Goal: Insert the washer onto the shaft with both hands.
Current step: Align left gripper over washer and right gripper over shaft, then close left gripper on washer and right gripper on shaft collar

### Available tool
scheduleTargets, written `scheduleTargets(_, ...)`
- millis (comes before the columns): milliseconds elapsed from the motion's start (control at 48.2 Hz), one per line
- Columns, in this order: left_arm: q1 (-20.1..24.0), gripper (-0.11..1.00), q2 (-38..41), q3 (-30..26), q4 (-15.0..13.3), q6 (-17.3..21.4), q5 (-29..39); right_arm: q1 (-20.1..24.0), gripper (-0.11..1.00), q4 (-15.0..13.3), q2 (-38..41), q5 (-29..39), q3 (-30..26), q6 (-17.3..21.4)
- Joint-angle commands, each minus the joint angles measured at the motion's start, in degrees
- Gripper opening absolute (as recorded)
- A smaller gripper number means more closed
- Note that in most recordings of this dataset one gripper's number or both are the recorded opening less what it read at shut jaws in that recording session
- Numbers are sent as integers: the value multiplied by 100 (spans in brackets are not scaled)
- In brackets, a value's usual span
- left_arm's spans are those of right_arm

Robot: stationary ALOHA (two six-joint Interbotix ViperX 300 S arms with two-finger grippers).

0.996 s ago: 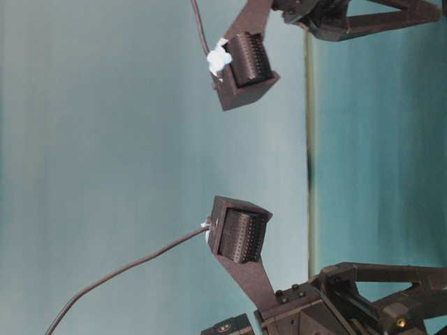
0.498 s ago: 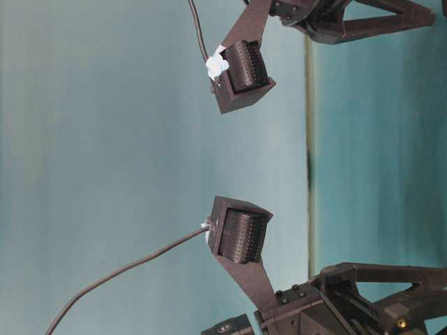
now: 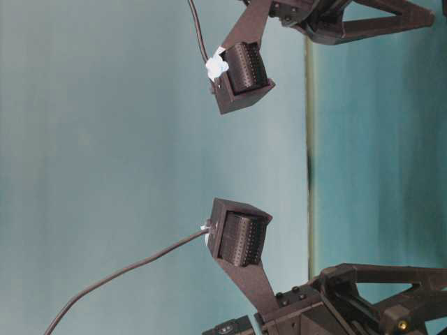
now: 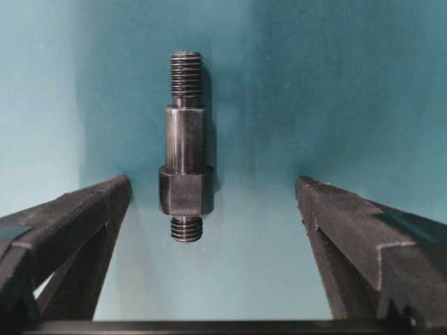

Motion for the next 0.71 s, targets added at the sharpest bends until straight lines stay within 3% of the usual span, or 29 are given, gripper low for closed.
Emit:
scheduleTargets(0, -18, 87, -62, -26, 9, 9, 18, -26, 77, -9, -9, -26, -62, -35)
scheduleTargets(270, -18, 86, -70, -26, 9, -44, 9, -26, 77, -9, -9, 9, -62, -26)
scheduleTargets(415, -18, 80, -70, -26, 9, -53, 18, -35, 75, 18, -9, -9, -62, -26)
scheduleTargets(602, -18, 55, -132, -18, 9, -97, 18, -9, 47, 88, 9, 0, -114, -18)
scheduleTargets(685, -18, 37, -158, 26, 9, -105, 26, 0, 31, 88, 35, 9, -167, -9)
